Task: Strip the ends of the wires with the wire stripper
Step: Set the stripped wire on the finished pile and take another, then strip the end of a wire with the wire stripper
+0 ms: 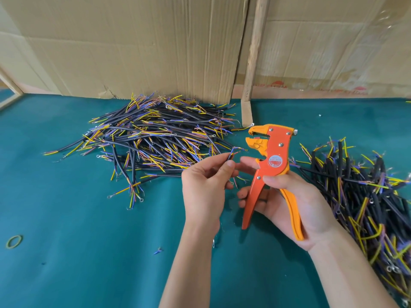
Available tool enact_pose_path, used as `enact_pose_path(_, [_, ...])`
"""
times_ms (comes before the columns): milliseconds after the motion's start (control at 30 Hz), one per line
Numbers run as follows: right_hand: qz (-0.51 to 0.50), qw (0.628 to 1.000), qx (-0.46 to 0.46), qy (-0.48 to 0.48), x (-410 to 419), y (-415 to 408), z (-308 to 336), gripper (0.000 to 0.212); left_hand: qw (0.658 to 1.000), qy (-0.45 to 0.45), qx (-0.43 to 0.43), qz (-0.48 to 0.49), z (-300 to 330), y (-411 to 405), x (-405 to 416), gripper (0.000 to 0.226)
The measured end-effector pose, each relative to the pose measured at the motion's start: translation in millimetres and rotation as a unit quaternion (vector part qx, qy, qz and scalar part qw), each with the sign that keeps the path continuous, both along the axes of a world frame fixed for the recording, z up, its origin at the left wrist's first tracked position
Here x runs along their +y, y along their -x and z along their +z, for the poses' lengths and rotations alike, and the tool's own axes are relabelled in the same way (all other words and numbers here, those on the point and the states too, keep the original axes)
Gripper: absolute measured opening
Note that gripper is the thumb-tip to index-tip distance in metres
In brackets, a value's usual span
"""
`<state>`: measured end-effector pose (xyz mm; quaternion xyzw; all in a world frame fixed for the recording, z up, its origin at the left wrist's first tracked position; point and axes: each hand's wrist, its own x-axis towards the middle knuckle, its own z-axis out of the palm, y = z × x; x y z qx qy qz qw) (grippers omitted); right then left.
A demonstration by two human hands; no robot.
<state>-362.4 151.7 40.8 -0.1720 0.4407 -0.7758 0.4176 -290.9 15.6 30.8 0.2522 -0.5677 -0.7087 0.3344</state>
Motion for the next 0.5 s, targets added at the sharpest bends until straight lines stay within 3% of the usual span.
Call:
enact_pose_path(233, [0.056, 0.997, -0.008, -0.057, 3.3, 1.3, 1.6, 0.047, 0.996, 0.057, 0.015, 0.063, 4.8, -5.6, -9.1, 0.025])
enact_pose_path(500, [0.077, 0.994, 0.002, -0.078, -1.7, -6.8, 3.9, 0.044, 0.992, 0.114, -0.009, 0.056, 7.0, -6.6, -7.6, 0.035])
